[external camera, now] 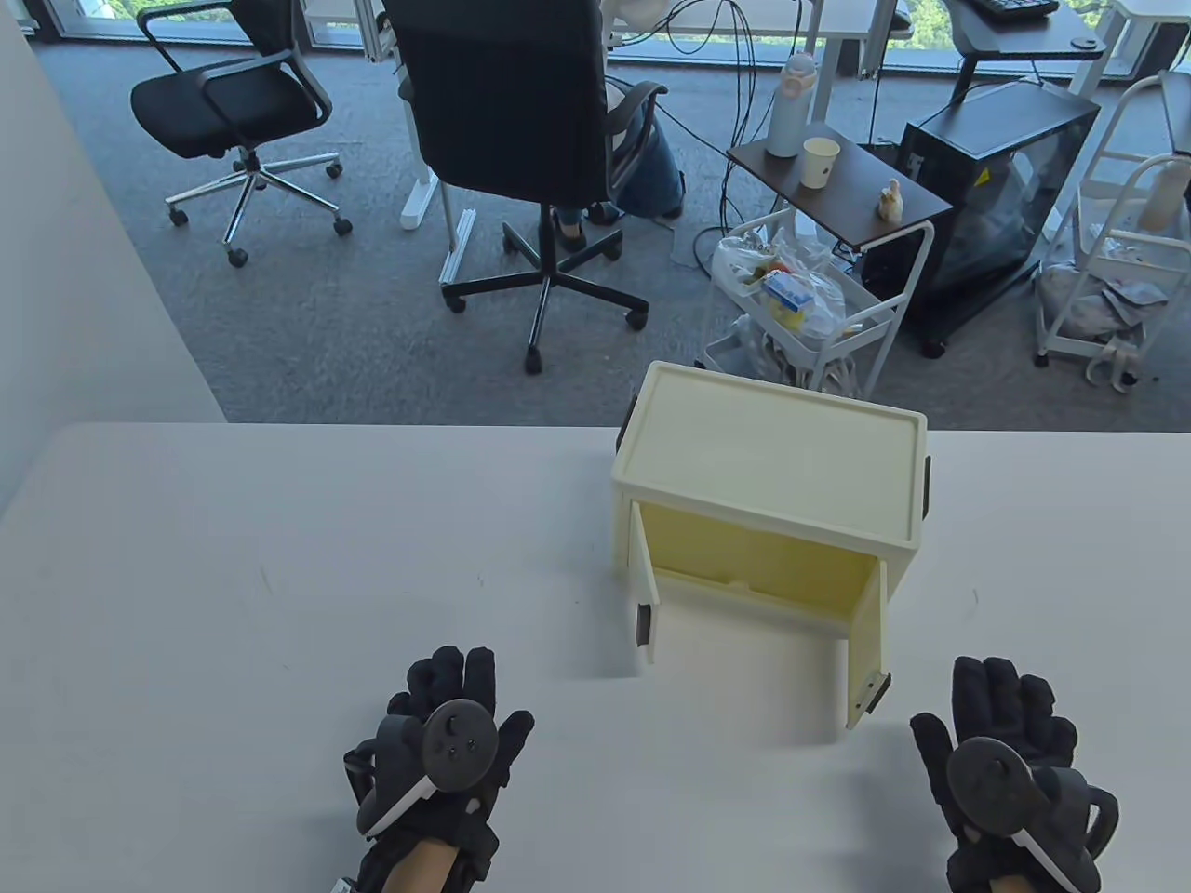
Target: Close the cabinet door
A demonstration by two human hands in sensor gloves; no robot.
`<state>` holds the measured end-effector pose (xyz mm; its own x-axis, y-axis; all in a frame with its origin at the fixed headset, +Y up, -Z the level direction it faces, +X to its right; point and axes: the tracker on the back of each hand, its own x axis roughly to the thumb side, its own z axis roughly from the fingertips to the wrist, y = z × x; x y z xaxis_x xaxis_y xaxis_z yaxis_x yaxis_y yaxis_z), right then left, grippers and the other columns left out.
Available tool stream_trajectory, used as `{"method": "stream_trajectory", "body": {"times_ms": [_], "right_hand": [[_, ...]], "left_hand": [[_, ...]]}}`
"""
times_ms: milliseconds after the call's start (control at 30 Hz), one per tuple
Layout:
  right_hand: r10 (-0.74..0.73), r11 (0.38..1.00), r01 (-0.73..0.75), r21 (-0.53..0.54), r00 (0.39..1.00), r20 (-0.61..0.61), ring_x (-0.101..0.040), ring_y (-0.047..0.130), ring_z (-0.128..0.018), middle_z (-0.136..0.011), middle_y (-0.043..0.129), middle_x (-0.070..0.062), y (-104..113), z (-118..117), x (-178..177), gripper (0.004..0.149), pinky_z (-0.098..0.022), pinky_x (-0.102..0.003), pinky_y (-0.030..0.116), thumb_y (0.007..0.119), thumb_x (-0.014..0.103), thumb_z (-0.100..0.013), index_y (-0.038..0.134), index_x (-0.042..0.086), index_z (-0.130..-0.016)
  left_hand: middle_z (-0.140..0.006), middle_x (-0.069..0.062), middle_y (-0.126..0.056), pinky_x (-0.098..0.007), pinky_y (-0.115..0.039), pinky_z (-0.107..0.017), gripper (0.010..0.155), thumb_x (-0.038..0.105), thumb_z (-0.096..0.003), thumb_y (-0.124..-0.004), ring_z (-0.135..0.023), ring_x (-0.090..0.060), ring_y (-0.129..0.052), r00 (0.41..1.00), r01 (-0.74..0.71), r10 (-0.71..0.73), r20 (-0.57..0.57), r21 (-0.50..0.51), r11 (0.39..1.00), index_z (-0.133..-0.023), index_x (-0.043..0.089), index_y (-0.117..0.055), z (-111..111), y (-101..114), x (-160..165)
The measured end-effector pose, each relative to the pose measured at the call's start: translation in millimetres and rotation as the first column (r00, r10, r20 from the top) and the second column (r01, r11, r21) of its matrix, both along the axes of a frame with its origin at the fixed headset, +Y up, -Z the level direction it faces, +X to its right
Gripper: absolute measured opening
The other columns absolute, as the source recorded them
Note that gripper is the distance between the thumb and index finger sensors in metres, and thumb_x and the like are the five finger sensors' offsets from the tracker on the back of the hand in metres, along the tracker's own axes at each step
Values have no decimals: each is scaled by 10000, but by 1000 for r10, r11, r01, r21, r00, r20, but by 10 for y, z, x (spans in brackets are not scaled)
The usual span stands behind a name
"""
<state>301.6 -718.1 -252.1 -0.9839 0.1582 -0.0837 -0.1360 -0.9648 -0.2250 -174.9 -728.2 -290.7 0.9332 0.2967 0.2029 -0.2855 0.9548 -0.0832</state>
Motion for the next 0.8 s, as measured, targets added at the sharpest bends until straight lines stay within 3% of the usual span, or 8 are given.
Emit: {"method": "stream_trajectory", "body": {"times_ms": [533,800], "right_hand": [[-22,999,23,29,1000,-12,-630,376,-998,-1149,367,-308,34,18,21,712,-654,-804,397,596,470,-597,417,26,-1123],[-33,999,34,40,999,-13,-634,374,-997,-1149,369,-309,47,25,38,712,-654,-806,396,596,471,-598,418,26,-1124]], "left_hand": [[-1131,-404,-315,-818,-367,-642,777,484,-612,-620,-1020,-687,-402,1000,2,-2,16,-11,1000,-1160,-6,-369,-6,-14,76],[-1119,-382,-427,-785,-466,-652,763,483,-609,-628,-998,-645,-553,999,-4,4,46,-4,1000,-1148,-13,-412,-54,19,252]]}}
